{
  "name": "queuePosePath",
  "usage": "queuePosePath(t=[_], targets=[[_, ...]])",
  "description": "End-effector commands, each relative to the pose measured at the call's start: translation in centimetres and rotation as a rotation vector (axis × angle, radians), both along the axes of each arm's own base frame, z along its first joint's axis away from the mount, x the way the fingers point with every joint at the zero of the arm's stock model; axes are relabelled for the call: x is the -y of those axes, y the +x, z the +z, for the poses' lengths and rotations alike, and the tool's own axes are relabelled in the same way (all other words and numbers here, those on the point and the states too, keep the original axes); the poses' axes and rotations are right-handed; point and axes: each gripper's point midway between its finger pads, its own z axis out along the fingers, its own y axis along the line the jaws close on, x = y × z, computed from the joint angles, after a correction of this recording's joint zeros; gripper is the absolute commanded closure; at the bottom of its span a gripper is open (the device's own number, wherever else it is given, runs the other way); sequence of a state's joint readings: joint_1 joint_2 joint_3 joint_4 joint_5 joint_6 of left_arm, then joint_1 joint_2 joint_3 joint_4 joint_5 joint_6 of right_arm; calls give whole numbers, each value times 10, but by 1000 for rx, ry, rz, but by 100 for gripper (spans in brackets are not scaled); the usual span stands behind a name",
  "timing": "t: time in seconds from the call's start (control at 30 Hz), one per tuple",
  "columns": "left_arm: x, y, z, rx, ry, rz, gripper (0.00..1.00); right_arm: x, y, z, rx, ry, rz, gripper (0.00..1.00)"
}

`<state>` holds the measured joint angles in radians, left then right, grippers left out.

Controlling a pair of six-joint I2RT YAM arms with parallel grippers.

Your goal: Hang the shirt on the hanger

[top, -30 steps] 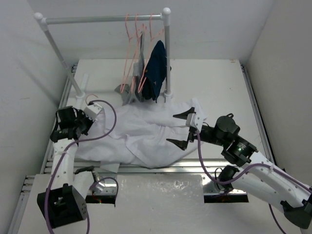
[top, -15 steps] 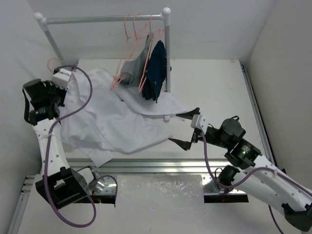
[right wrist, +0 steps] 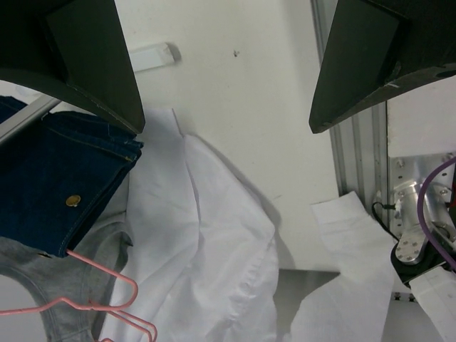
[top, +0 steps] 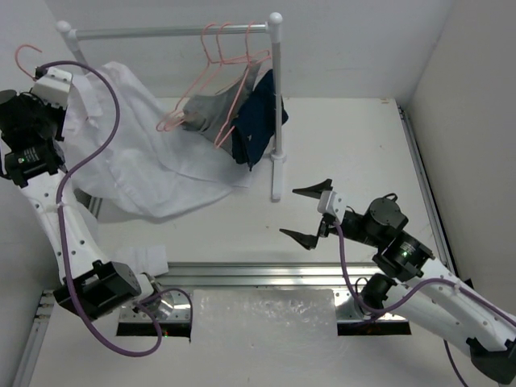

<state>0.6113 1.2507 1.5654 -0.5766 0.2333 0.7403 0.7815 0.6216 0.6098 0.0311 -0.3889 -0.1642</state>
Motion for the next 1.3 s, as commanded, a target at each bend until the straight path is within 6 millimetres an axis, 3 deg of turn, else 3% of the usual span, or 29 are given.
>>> queuePosePath(t=[0.0, 0.1, 0.23, 0.4, 0.5, 0.7, 1.0, 1.13, 1.27], targets=[[4, 2, 40, 90, 39, -31, 100, 0, 1, 15, 40, 48, -9, 1], [27, 9, 61, 139, 10, -149, 100, 0, 2, 14, 38, 45, -12, 1], [53, 25, 70, 149, -114, -284, 100, 1, 1, 17, 40, 50, -12, 1], [58, 46, 66, 152, -130, -272, 100, 3, 0, 19, 50, 63, -15, 1], [81, 65, 68, 152, -113, -279, 100, 1, 1, 16, 44, 55, -15, 1], [101, 81, 87, 189, -122, -313, 100, 0, 3, 11, 33, 42, -17, 1], [109, 114, 75, 173, -117, -245, 100, -1, 4, 8, 30, 36, -12, 1], [110, 123, 59, 144, -78, -213, 100, -1, 3, 7, 31, 37, -14, 1], [106, 132, 26, 82, -47, -160, 100, -2, 3, 5, 27, 34, -11, 1]])
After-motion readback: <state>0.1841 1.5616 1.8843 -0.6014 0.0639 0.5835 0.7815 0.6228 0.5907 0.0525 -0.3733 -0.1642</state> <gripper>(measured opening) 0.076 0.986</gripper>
